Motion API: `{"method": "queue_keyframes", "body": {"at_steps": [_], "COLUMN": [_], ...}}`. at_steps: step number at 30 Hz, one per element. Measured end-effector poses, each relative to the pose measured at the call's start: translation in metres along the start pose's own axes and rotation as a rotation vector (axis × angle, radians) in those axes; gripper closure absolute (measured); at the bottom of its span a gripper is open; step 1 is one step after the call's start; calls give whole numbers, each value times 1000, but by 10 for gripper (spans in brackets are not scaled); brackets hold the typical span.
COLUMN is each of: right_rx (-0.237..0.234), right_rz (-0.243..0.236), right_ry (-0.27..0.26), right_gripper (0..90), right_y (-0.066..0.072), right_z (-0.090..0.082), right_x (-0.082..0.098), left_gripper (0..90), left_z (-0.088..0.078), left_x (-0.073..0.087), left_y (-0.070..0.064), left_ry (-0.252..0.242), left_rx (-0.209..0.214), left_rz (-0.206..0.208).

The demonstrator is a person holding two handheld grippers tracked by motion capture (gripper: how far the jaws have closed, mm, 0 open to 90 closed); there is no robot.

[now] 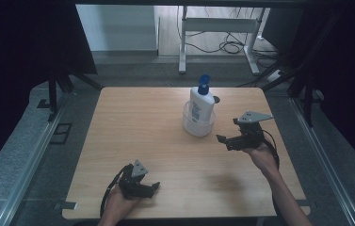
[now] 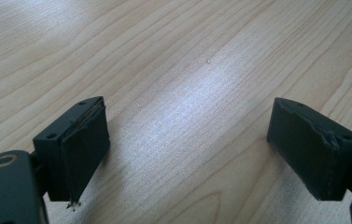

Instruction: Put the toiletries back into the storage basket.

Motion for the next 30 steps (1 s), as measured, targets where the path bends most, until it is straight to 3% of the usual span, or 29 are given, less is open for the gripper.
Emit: {"method": "queue_keyframes", "body": {"at_steps": [15,30], "right_rx": [-6,-21], "right_rz": [14,50], "right_ry": [60,137], "right_gripper": [2,0], "right_y": [14,34], "right_z": [-6,-5], "right_x": [45,106], "left_gripper": [123,124], "left_z": [0,0], "left_x": [0,0], "left_y": [0,-1], "left_ry": [0,-3], "left_rx": [0,-3], "left_rz": [-6,-11]}}
Point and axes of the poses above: each handheld gripper's, and its own axes: z roughly forward along the jaws, x roughly out of its underside, y roughly to its left, the point moved 6 cm from there along z, roughly forward along the jaws, and after that the axes turned 13 degrees about -z, right-handed, at the moved point
